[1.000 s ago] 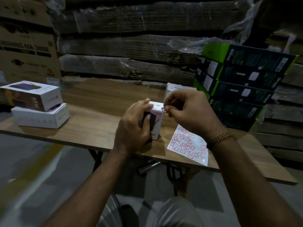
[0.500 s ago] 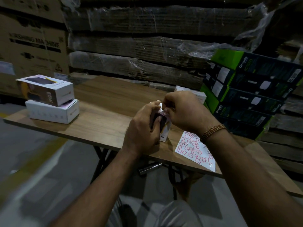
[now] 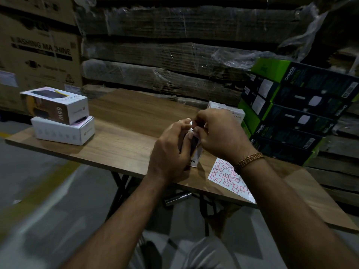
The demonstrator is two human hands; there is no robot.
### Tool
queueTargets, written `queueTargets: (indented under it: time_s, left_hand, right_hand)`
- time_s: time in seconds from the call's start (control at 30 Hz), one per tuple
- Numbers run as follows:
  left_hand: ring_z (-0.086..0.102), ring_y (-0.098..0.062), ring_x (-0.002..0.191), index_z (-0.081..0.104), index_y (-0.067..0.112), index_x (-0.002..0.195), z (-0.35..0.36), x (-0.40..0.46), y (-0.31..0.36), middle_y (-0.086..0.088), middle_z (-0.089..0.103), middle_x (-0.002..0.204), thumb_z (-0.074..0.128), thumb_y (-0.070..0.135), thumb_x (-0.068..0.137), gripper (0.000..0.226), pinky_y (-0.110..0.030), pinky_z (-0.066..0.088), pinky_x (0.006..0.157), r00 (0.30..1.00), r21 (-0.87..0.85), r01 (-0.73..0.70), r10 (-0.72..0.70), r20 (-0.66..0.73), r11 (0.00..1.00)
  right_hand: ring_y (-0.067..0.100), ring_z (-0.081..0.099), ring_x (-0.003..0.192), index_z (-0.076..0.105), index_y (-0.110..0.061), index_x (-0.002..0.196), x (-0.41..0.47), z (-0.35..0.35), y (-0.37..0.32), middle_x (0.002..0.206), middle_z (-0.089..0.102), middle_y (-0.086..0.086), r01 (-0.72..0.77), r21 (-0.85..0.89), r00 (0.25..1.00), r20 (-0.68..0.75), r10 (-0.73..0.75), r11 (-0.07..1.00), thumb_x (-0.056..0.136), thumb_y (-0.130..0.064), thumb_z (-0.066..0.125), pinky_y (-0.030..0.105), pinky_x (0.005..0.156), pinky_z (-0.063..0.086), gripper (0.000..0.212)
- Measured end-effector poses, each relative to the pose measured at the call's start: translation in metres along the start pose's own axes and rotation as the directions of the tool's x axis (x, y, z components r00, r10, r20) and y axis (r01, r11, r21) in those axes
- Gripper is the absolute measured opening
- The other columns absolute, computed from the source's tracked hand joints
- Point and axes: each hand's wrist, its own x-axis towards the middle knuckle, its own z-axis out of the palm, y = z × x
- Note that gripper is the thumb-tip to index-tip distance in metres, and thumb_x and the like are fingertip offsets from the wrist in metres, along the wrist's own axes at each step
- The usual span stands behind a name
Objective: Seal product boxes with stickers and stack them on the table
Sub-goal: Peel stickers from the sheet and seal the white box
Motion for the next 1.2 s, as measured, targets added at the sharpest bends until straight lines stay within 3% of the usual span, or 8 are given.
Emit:
queueTargets:
  time_s: [0.33,0.67,0.8,0.9,1.03,1.2]
  left_hand:
    - [0.069,-0.016,0.114,0.063,0.011,0.136,0.004,0.001,-0.005,-0.003,0.071,0.124,0.064,0.024,0.108,0.031,-0.038,0.060,0.089,0.999,0.021,-0.019,0.020,-0.031,1.000]
    - [0.069,-0.015,0.116,0.065,0.010,0.135,0.003,0.002,-0.005,-0.004,0.073,0.124,0.064,0.023,0.106,0.032,-0.036,0.060,0.092,0.999,0.018,-0.034,0.035,-0.041,0.999]
    - [0.069,-0.014,0.119,0.065,0.010,0.134,0.003,0.003,-0.007,-0.003,0.073,0.126,0.066,0.022,0.105,0.031,-0.038,0.061,0.095,0.998,-0.004,-0.038,0.038,-0.046,0.999]
    - [0.068,-0.011,0.123,0.068,0.010,0.130,0.002,0.004,-0.006,-0.002,0.073,0.130,0.070,0.018,0.103,0.028,-0.035,0.060,0.099,0.997,-0.021,-0.036,0.034,-0.066,0.999]
    - [0.068,-0.009,0.123,0.070,0.009,0.124,0.002,0.005,-0.003,-0.001,0.074,0.128,0.073,0.015,0.101,0.024,-0.030,0.060,0.099,0.994,-0.041,-0.048,0.043,-0.097,0.998]
    - [0.069,-0.008,0.121,0.070,0.009,0.123,0.003,0.004,-0.003,0.000,0.074,0.128,0.074,0.017,0.101,0.024,-0.032,0.061,0.096,0.993,-0.059,-0.041,0.034,-0.110,0.997]
  right_hand:
    - [0.014,0.060,0.098,0.069,-0.021,0.110,0.001,0.004,0.001,0.106,0.067,-0.003,0.011,-0.010,1.000,-0.004,-0.011,1.000,0.098,-0.023,0.069,0.034,0.084,0.056,0.013]
    - [0.015,0.059,0.100,0.068,-0.024,0.110,0.001,0.005,0.002,0.107,0.065,-0.004,-0.001,0.006,1.000,0.007,0.001,1.000,0.096,-0.023,0.071,0.037,0.086,0.057,0.014]
    - [0.015,0.058,0.100,0.068,-0.023,0.111,0.003,0.007,0.004,0.107,0.064,-0.004,-0.021,0.027,1.000,0.018,0.020,0.999,0.095,-0.024,0.073,0.033,0.083,0.053,0.016]
    - [0.014,0.062,0.098,0.073,-0.020,0.108,0.004,0.008,0.006,0.105,0.067,-0.004,-0.049,0.068,0.999,0.001,0.049,0.996,0.094,-0.022,0.074,0.029,0.080,0.053,0.014]
    - [0.013,0.066,0.097,0.076,-0.019,0.109,0.006,0.012,0.010,0.104,0.072,-0.004,-0.091,0.132,0.996,0.002,0.091,0.987,0.093,-0.020,0.076,0.038,0.084,0.062,0.016]
    - [0.009,0.064,0.086,0.064,-0.024,0.114,0.004,0.016,0.012,0.094,0.066,-0.008,-0.105,0.204,0.991,-0.060,0.119,0.973,0.093,-0.017,0.076,0.032,0.074,0.059,0.025]
